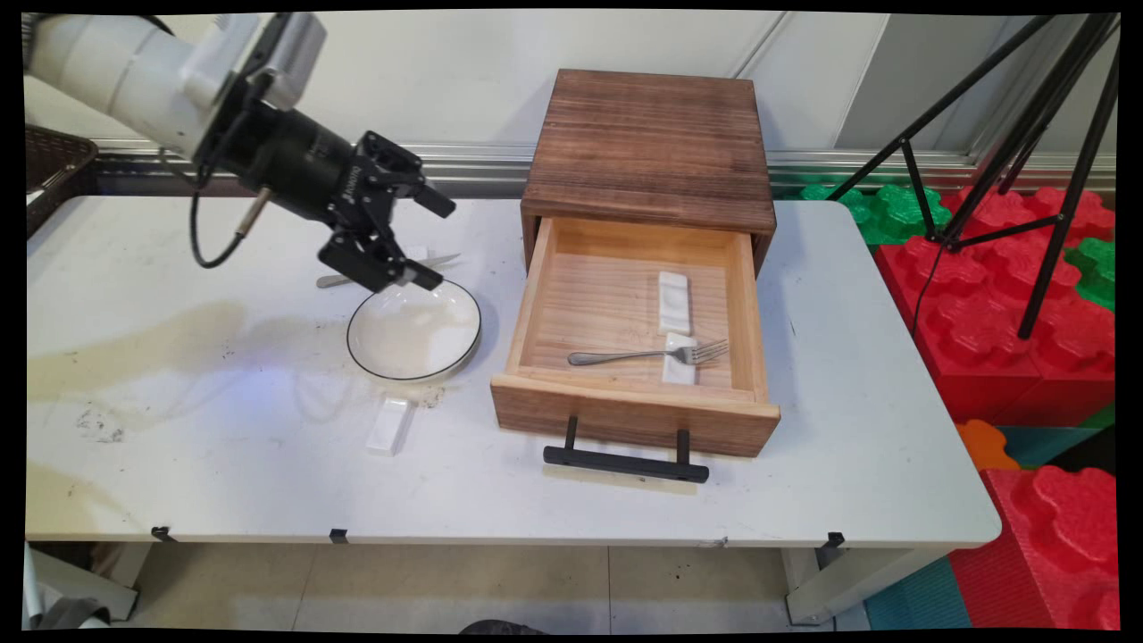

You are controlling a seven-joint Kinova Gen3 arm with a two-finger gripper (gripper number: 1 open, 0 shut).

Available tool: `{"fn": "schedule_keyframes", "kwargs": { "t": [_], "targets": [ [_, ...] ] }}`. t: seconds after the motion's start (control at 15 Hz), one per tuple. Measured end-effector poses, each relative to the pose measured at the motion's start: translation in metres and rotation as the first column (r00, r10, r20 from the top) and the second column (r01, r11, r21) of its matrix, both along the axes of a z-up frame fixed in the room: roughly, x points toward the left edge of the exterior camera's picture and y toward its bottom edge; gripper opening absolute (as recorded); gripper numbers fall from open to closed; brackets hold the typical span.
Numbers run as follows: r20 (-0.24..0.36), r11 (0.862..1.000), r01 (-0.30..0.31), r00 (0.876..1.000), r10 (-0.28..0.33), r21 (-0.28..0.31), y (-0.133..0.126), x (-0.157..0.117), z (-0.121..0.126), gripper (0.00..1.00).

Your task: Pick up the knife from the left of the white plate

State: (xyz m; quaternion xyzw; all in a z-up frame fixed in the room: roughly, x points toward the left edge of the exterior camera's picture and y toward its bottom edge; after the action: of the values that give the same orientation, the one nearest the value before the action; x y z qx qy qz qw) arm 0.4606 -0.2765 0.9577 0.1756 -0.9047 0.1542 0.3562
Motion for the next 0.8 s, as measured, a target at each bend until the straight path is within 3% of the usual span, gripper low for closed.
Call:
{"fn": "schedule_keyframes", "kwargs": {
  "t": [0.4,0.8],
  "targets": [
    [0.008,1.000,-0.014,1.000,0.014,0.010,0.009,0.021,0.004,1.00],
    [0.087,0.997,-0.075,0.994,0.073,0.018,0.004,0.057,-0.005,1.00]
  ]
}}
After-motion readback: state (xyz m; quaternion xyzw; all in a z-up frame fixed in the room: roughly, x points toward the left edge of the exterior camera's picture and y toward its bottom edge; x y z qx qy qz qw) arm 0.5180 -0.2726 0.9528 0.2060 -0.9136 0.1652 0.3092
